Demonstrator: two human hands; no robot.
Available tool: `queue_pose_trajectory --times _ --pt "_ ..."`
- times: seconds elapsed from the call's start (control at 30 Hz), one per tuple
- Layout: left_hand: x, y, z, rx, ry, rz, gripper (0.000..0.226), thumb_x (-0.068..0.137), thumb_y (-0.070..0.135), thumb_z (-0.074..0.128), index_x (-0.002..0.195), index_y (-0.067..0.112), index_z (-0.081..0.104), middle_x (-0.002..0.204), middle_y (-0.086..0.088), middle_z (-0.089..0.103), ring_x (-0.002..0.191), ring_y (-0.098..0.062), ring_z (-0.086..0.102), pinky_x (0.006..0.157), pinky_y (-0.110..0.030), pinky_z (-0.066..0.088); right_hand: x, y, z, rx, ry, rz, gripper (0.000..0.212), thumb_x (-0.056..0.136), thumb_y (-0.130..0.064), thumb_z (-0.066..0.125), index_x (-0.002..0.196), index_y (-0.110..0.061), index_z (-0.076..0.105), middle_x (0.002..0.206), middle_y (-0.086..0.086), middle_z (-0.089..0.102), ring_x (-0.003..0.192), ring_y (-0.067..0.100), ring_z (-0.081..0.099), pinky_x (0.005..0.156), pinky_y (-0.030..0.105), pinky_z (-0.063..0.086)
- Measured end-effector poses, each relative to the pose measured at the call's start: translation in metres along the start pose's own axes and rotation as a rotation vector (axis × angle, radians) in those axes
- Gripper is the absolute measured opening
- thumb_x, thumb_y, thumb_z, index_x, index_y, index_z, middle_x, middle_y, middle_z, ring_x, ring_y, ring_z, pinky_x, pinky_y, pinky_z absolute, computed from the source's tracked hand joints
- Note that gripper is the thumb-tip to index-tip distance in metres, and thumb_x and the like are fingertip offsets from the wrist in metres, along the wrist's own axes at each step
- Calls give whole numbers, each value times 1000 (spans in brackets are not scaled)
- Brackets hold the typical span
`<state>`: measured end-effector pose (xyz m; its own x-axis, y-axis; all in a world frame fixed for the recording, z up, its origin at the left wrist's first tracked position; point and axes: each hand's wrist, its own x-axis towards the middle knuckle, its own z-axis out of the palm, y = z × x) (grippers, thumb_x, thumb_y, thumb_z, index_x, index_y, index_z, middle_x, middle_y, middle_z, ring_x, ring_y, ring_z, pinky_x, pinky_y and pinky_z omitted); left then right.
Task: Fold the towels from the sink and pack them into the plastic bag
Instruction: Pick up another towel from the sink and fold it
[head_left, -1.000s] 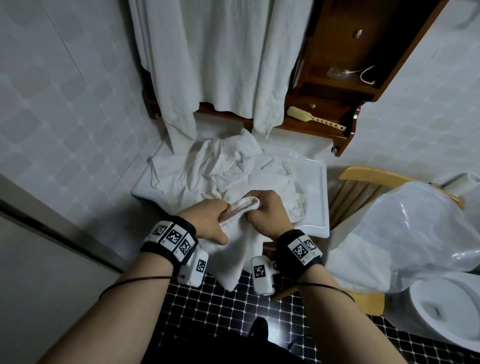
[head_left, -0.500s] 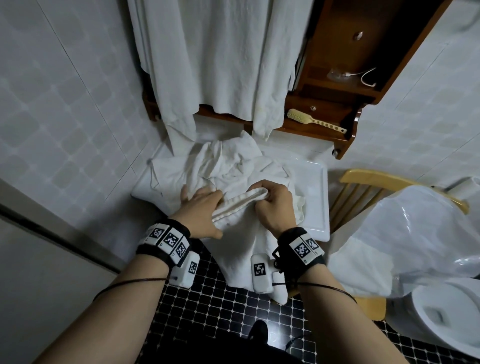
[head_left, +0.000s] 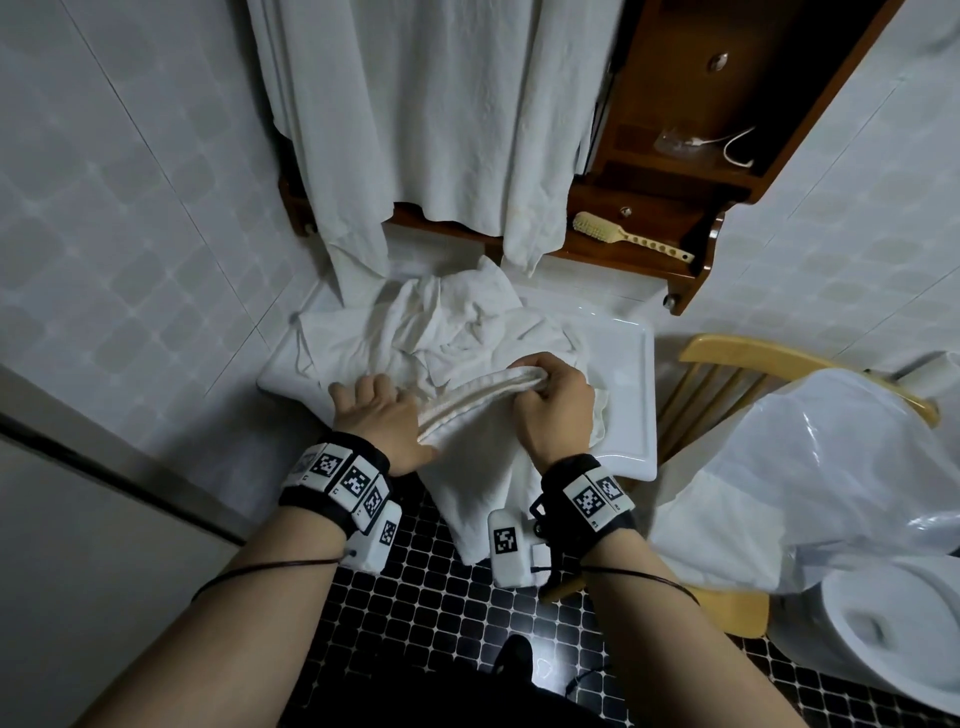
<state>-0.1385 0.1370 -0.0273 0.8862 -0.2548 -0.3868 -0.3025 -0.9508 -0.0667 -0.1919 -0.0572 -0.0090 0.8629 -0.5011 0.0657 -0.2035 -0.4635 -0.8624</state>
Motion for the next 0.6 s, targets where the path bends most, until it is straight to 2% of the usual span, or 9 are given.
queue_pose_trajectory --times 0.1,0.13,0.2,0.27,0.37,0.43,0.5,0.57,0.6 --pt "4 -1 -2 -77 120 128 57 85 47 68 129 17 46 131 -5 53 129 -31 51 119 -58 23 1 -1 2 -39 63 46 29 75 -19 47 89 -24 72 70 -4 70 75 24 68 64 36 56" --pt "4 -1 -1 -160 150 181 48 85 38 68 123 18 45 119 -3 60 119 -31 60 114 -54 34 2 0 1 -29 70 53 32 73 -20 46 90 -24 73 71 -4 71 76 24 68 65 36 57" --pt "-2 0 2 -318 200 237 41 86 28 66 121 20 47 103 -1 65 101 -32 66 86 -41 50 5 1 -1 -15 81 56 31 74 -17 49 92 -24 73 71 -4 71 76 23 68 64 34 56" --pt "-8 2 2 -366 222 231 40 88 29 64 126 23 55 108 -2 65 98 -31 65 74 -35 43 5 3 -2 -12 100 34 28 78 -9 55 92 -22 74 70 -6 70 71 16 66 61 26 50" --pt "-11 0 -3 -351 270 221 29 89 31 58 118 29 56 107 0 66 95 -31 62 73 -36 38 5 6 -6 -4 131 10 30 77 -3 54 92 -19 74 66 -11 64 64 9 59 57 13 42" --pt "-12 -1 -9 -356 289 223 25 91 32 53 115 26 52 100 -1 67 89 -32 61 72 -38 43 8 13 -6 -39 169 51 34 73 -9 50 96 -22 71 79 -3 70 76 25 64 70 29 52" --pt "-14 0 -16 -351 293 226 26 93 32 50 114 18 52 97 -5 66 86 -34 59 73 -42 50 12 21 -3 -141 212 152 32 83 -17 54 111 -26 67 108 9 68 98 38 63 85 46 54" --pt "-16 4 -25 -361 296 225 24 94 31 50 108 12 55 94 -5 62 87 -36 58 75 -44 52 12 26 -1 -164 192 277 32 97 -33 60 127 -20 57 126 18 57 109 45 59 95 52 50" --pt "-18 7 -30 -382 288 229 22 94 30 52 103 10 55 90 -4 59 86 -36 58 74 -43 50 12 24 -1 -140 84 347 42 101 -43 60 128 -12 55 129 21 58 111 46 61 98 50 50"
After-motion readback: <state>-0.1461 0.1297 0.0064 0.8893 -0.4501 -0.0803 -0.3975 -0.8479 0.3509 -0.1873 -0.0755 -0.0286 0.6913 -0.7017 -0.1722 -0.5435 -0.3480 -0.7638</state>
